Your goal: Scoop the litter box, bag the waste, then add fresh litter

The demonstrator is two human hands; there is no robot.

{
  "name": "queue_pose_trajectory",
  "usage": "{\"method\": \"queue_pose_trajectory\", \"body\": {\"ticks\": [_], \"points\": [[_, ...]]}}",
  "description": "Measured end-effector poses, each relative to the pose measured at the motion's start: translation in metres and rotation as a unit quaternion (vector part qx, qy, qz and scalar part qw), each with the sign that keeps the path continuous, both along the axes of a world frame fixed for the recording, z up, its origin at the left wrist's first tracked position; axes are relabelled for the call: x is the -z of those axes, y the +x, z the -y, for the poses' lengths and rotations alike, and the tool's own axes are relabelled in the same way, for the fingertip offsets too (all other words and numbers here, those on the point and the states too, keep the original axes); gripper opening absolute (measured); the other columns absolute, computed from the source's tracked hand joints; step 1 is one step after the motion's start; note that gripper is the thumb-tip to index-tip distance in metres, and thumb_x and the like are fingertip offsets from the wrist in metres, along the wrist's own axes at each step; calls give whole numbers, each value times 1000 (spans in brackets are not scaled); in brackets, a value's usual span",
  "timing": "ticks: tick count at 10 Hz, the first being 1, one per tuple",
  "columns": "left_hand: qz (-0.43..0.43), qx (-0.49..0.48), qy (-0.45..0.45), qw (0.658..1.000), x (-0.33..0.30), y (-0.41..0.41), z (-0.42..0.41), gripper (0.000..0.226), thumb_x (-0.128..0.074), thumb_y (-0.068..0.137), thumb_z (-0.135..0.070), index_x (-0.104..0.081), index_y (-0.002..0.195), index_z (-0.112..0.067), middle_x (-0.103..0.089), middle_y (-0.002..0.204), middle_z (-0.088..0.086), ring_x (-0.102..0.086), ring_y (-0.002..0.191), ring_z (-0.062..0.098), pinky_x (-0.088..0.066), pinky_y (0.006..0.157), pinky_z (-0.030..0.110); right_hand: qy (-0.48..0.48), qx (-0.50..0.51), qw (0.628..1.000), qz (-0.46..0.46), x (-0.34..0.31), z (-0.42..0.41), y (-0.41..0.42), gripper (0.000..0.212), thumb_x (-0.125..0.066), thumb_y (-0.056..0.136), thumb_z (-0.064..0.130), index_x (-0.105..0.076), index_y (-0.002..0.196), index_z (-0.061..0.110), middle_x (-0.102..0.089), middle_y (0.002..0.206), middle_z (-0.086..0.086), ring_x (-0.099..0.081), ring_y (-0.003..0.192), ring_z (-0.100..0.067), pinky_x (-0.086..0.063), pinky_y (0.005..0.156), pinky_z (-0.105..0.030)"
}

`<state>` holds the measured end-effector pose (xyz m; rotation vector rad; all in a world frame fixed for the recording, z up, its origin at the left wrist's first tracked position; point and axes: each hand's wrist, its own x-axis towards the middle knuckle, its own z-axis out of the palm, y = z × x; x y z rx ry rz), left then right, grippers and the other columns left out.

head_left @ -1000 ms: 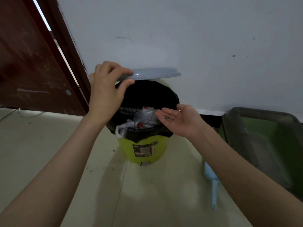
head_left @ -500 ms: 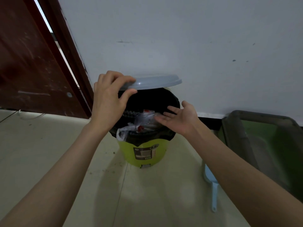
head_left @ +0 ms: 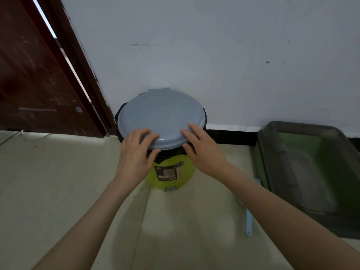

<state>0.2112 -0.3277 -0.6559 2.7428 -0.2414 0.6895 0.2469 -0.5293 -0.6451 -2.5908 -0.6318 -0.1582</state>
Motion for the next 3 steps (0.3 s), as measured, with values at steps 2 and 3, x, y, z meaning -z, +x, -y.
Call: {"method": "queue_pose_trajectory", "body": {"ticks": [2, 3], "points": [[-125, -55, 67, 988, -6, 12, 23, 65, -4, 86, -59, -19, 145, -36, -11, 156, 5, -6, 144, 27, -2, 113, 52, -63, -22, 998, -11, 11, 8, 2, 59, -44, 97, 37, -23, 149, 21, -12, 158, -4, -9, 147, -21, -16, 118, -48], [-130, -64, 90, 985, -2, 20, 32, 64, 0, 86, -57, -16, 145, -39, -13, 156, 2, -8, 143, 28, 0, 112, 56, 101, 27, 995, 1, -13, 17, 10, 59, -47, 93, 40, -36, 144, 12, -31, 151, -10, -27, 141, -24, -21, 116, -42]]}}
